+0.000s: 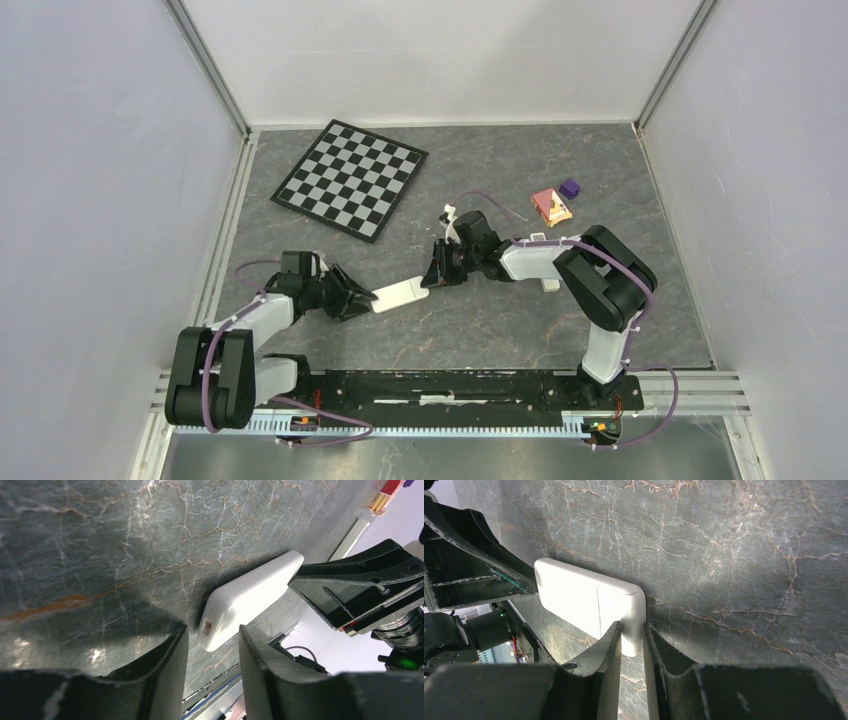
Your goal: Load the batteries into the remote control
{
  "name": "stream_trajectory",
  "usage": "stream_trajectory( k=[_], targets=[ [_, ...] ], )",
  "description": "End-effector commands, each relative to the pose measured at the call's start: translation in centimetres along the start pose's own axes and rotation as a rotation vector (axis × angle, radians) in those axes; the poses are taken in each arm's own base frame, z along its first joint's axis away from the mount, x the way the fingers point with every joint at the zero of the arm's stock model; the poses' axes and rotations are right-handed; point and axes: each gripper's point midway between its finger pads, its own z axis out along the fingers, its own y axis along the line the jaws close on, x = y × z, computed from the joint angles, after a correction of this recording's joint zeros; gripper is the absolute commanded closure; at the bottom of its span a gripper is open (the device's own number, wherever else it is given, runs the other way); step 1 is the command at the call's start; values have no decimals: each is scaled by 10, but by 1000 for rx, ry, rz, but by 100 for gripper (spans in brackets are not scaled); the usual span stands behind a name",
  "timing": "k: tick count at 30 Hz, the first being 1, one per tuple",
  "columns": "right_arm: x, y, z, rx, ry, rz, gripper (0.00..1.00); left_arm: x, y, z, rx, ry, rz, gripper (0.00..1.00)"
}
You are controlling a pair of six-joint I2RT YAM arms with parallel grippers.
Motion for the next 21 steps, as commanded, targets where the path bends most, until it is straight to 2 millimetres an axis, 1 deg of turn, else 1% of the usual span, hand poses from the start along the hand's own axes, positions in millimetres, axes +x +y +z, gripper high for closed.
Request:
stream_trajectory(
  k=[1, 7, 9, 13, 16, 18, 21],
  targets=[
    [8, -5, 4, 27, 20, -30, 75, 2, -9, 7, 46, 18, -21, 54],
    [19, -1, 9, 12, 48, -15, 80, 9, -6, 14, 41, 49, -32, 65],
    [24, 4, 11, -5, 60, -9, 80, 8, -11, 17, 61, 45, -14, 68],
    [34, 20, 17, -47, 92, -6, 82, 11, -15, 21, 69, 58, -13, 71],
    [48, 35, 21, -96, 133, -11, 83, 10, -20, 24, 80, 58, -10, 71],
    [56, 47, 23, -134, 156, -17, 84, 6, -24, 26, 85, 47, -2, 72],
    [58, 63, 22, -181, 166, -38, 85, -4, -30, 27, 87, 8, 12, 72]
  ],
)
